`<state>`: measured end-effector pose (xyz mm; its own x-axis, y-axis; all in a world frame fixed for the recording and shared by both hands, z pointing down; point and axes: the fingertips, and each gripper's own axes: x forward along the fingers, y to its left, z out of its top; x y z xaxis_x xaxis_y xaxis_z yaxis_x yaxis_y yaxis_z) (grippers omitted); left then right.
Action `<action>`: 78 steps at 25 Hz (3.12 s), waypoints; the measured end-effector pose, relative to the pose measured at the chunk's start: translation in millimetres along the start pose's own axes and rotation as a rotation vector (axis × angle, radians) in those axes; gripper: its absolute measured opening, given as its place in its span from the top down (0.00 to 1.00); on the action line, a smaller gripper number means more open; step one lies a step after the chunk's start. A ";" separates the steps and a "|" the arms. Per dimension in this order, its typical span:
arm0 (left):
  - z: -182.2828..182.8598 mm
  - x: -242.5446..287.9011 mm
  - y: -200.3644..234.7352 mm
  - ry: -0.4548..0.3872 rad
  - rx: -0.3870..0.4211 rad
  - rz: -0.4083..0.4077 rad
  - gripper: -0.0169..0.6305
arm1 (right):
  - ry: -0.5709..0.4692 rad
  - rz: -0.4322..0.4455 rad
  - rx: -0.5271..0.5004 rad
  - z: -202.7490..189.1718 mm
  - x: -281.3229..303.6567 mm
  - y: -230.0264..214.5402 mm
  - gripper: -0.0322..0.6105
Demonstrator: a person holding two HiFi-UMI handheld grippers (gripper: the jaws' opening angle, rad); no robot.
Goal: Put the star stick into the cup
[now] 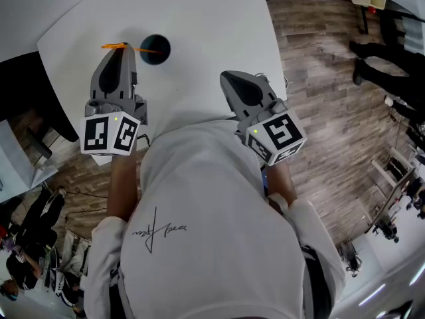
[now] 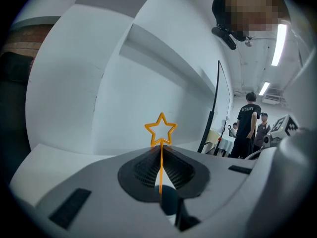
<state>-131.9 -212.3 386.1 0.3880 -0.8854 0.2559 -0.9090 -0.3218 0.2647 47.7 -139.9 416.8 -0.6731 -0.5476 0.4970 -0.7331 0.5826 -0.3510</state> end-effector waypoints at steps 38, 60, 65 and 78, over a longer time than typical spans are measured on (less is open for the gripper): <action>-37.5 19.2 14.0 0.071 0.019 0.029 0.94 | 0.041 -0.028 -0.010 -7.8 5.4 -5.7 0.94; -50.0 13.3 11.2 0.106 0.017 0.026 0.94 | 0.019 -0.027 -0.019 -5.9 -0.5 1.8 0.94; -51.0 12.5 9.2 0.106 0.005 0.017 0.94 | 0.009 -0.030 -0.028 -3.8 -2.9 3.5 0.94; -54.8 4.4 5.7 0.116 -0.002 0.024 0.85 | -0.024 -0.032 -0.047 1.3 -13.1 9.3 0.94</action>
<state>-127.0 -199.6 439.7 0.3810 -0.8482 0.3681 -0.9181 -0.3001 0.2589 49.6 -128.1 406.0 -0.6520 -0.5804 0.4878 -0.7493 0.5916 -0.2976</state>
